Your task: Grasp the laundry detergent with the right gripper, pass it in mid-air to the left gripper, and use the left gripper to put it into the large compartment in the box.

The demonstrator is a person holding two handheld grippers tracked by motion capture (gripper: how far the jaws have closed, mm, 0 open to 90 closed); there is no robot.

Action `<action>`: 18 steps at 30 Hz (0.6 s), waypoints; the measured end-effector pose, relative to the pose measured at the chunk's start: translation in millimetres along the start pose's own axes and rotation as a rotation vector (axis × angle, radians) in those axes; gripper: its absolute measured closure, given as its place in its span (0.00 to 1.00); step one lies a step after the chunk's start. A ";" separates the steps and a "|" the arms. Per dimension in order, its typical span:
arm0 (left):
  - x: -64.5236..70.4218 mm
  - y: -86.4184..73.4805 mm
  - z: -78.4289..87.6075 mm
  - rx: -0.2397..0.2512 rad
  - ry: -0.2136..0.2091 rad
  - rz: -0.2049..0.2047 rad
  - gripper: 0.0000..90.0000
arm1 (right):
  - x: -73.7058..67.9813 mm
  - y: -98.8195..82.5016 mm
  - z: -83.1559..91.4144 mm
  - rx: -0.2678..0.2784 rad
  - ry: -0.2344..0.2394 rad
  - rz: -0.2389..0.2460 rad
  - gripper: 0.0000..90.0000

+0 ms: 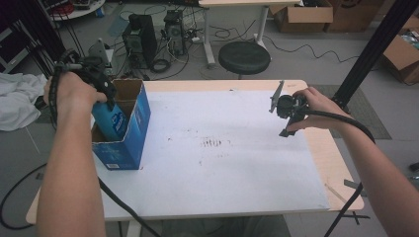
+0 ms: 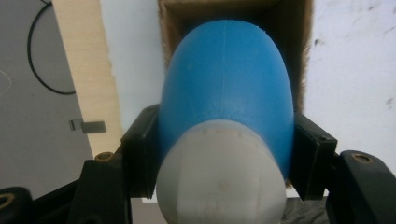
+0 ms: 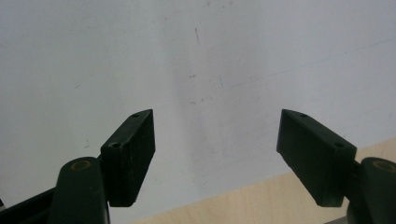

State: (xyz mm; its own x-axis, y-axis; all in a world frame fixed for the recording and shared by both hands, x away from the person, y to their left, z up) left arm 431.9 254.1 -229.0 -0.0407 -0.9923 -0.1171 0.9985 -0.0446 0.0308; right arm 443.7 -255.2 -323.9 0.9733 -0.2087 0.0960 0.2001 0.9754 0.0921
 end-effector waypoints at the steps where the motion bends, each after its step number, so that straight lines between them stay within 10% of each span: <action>1: 0.7 0.3 -4.7 -0.004 0.005 -0.001 0.43 | 0.1 0.4 -0.2 -0.001 -0.002 0.004 0.31; 18: 17.3 1.3 -49.0 -0.044 0.042 -0.027 0.43 | -1.1 6.1 -5.5 -0.015 -0.006 0.009 0.31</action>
Point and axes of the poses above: each handheld gripper's, and its own axes: z roughly backward along the jaws, y roughly out of its top, x roughly to its right, the point moved 2 cm from there along -z, roughly forward along the jaws, and after that the axes turned 3 degrees about y, right-handed, at the moved point
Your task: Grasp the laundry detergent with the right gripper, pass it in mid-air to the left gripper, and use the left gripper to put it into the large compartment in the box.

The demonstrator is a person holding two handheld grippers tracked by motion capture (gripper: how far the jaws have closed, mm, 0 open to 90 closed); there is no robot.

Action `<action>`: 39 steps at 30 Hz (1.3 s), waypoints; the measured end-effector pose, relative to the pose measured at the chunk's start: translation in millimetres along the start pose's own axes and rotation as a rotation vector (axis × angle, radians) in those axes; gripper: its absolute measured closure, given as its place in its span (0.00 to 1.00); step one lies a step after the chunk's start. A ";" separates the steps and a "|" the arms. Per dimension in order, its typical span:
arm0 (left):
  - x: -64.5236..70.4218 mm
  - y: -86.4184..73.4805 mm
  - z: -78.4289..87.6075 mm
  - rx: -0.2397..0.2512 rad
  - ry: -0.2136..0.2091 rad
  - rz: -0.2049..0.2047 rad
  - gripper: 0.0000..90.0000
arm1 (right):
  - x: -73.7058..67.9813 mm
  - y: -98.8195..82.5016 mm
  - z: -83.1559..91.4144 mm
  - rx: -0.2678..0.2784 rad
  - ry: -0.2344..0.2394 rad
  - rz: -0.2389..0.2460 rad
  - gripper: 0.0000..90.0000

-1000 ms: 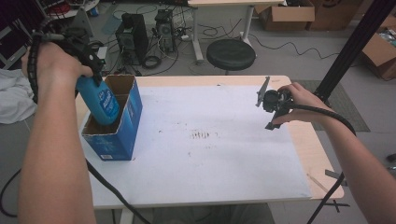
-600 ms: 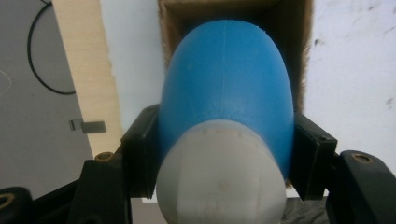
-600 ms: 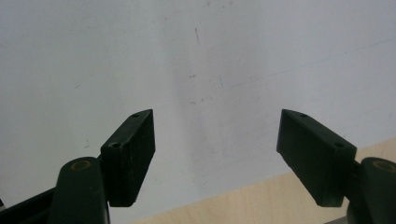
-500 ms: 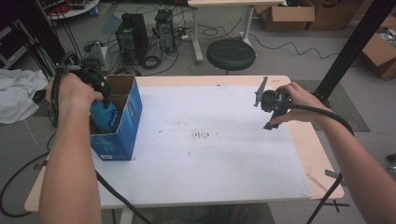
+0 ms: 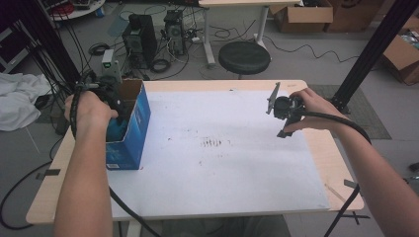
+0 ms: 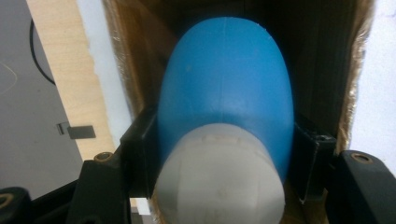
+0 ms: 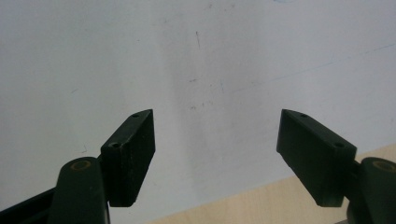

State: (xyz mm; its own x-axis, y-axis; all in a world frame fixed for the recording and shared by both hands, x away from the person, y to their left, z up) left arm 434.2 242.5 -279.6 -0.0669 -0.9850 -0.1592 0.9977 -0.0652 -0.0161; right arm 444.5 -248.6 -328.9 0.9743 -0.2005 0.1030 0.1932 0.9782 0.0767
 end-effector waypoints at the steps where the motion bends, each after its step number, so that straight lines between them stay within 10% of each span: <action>1: 0.2 -0.2 -1.7 -0.006 0.001 -0.003 0.43 | -0.2 0.1 0.0 0.000 0.001 -0.001 0.31; 39: 5.4 -8.0 -13.3 -0.025 -0.008 -0.015 0.40 | -2.8 1.5 -1.2 0.003 0.006 0.002 0.31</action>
Point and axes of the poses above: each handheld gripper's, and its own axes: z roughly backward along the jaws, y roughly out of its top, x roughly to its right, the point moved 2 cm from there along -z, roughly forward along the jaws, and after that the axes turned 3 degrees about y, right-handed, at the moved point
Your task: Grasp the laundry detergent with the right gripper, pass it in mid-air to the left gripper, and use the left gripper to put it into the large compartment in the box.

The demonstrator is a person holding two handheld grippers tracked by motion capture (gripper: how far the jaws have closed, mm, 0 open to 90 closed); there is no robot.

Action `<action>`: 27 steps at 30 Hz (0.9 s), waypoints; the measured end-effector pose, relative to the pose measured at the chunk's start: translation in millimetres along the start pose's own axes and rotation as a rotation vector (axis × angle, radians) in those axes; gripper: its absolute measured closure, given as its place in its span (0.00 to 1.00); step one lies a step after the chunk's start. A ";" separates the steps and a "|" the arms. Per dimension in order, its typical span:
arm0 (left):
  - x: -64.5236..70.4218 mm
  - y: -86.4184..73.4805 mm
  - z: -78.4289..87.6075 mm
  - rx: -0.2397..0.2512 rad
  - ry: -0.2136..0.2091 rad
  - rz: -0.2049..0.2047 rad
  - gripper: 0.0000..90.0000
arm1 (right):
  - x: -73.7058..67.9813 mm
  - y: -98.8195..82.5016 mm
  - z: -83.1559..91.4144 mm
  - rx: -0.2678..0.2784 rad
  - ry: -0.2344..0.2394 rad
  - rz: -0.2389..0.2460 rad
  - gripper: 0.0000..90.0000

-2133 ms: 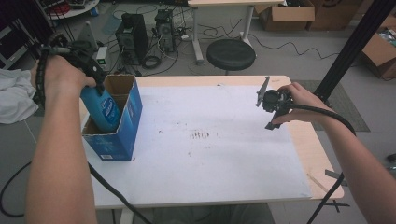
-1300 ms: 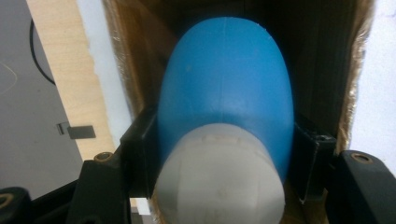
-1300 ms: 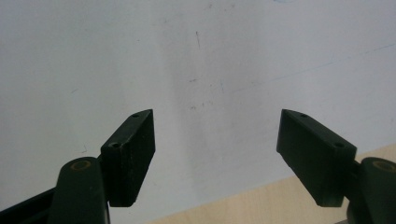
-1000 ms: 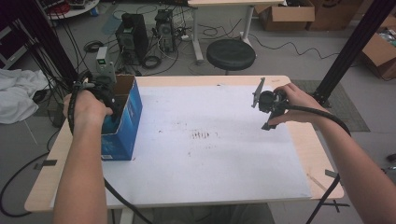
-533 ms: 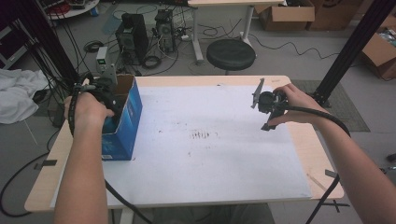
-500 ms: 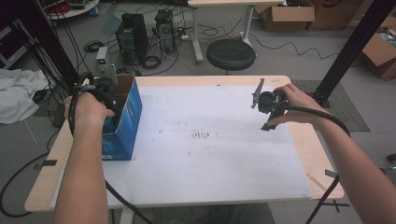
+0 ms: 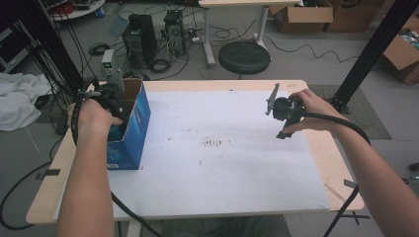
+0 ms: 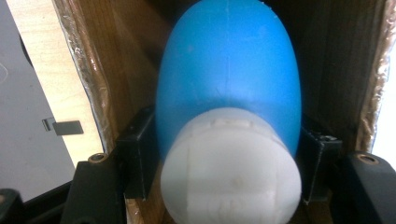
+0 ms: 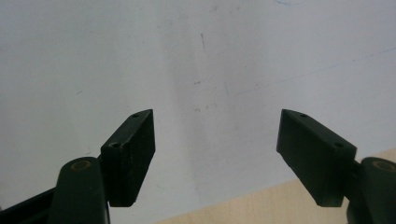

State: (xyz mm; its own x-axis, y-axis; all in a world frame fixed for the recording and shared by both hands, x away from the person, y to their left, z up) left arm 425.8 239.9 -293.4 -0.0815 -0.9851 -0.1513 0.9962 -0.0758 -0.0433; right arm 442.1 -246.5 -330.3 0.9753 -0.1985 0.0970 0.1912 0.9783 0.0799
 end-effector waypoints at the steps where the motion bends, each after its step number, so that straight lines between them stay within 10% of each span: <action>1: -0.3 0.1 0.6 0.002 0.005 -0.007 0.40 | 0.1 0.2 0.2 -0.002 0.000 0.002 0.31; 27: 1.0 -7.3 50.4 0.088 0.034 -0.091 0.26 | -4.9 3.4 3.9 0.010 0.006 0.002 0.31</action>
Point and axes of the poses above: each handheld gripper's, and its own axes: z roughly backward along the jaws, y roughly out of its top, x roughly to its right, the point moved 2 cm from there along -z, roughly forward along the jaws, and after that the axes turned 3 degrees about y, right-handed, at the moved point
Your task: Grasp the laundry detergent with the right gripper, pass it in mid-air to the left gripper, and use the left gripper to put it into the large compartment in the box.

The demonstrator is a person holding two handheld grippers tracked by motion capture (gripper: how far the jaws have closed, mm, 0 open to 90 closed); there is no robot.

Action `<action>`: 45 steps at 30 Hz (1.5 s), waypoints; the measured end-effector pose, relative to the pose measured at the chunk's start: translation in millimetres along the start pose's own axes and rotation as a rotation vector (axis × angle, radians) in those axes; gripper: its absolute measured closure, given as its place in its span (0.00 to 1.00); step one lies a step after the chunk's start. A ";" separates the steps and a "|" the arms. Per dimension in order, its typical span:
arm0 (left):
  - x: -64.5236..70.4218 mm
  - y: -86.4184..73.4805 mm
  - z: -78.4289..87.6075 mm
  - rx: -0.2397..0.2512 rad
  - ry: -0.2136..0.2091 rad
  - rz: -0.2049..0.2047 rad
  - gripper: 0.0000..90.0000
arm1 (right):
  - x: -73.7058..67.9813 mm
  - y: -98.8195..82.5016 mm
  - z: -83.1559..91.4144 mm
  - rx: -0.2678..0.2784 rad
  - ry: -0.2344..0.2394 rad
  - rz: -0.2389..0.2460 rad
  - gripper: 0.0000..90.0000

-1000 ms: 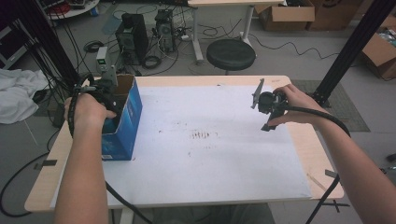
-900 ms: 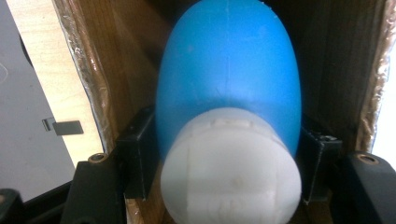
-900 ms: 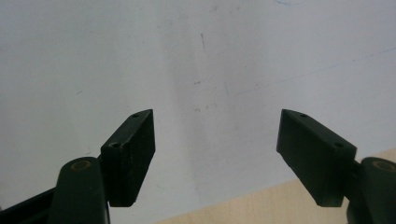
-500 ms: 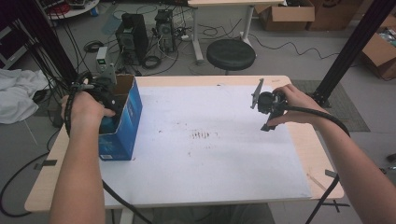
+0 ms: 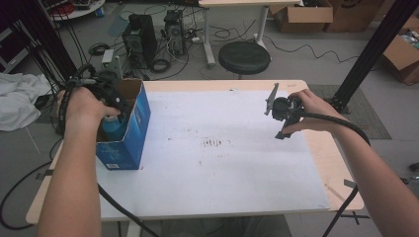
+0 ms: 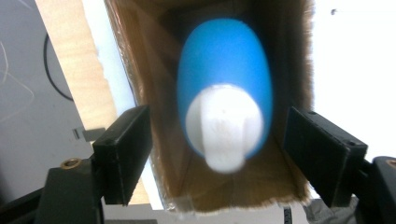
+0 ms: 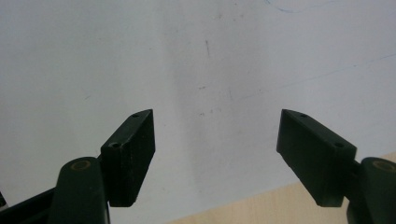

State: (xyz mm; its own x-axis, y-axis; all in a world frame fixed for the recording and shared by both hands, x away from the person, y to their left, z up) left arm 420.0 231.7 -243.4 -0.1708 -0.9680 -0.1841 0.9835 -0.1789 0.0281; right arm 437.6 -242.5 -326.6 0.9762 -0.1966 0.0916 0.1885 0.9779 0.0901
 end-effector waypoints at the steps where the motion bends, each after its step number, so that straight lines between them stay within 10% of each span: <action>1: 0.5 0.0 4.8 0.010 0.001 -0.007 0.25 | -0.6 0.1 0.0 -0.001 0.000 0.001 0.31; 9: 21.4 2.9 36.7 0.121 -0.033 -0.118 0.20 | 0.5 -1.7 1.5 0.015 0.024 -0.019 0.31; 22: 103.5 24.9 38.3 0.244 -0.149 -0.388 0.18 | 2.3 1.9 8.5 0.064 0.055 -0.021 0.30; 45: 147.6 27.0 37.7 0.257 -0.181 -0.543 0.18 | 5.2 7.4 10.7 0.066 0.073 -0.015 0.28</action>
State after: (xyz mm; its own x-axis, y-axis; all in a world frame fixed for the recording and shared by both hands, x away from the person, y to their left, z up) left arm 419.0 77.4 -232.8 -0.6720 -0.7372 -0.0699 0.7111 -0.6687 0.2171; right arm 443.0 -237.1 -314.9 0.9790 -0.2029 0.0173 0.1978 0.9677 0.1562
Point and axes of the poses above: each handheld gripper's, and its own axes: z roughly backward along the jaws, y roughly out of its top, x roughly to its right, the point moved 2 cm from there along -z, roughly forward along the jaws, and after that the axes turned 3 degrees about y, right-handed, at the moved point
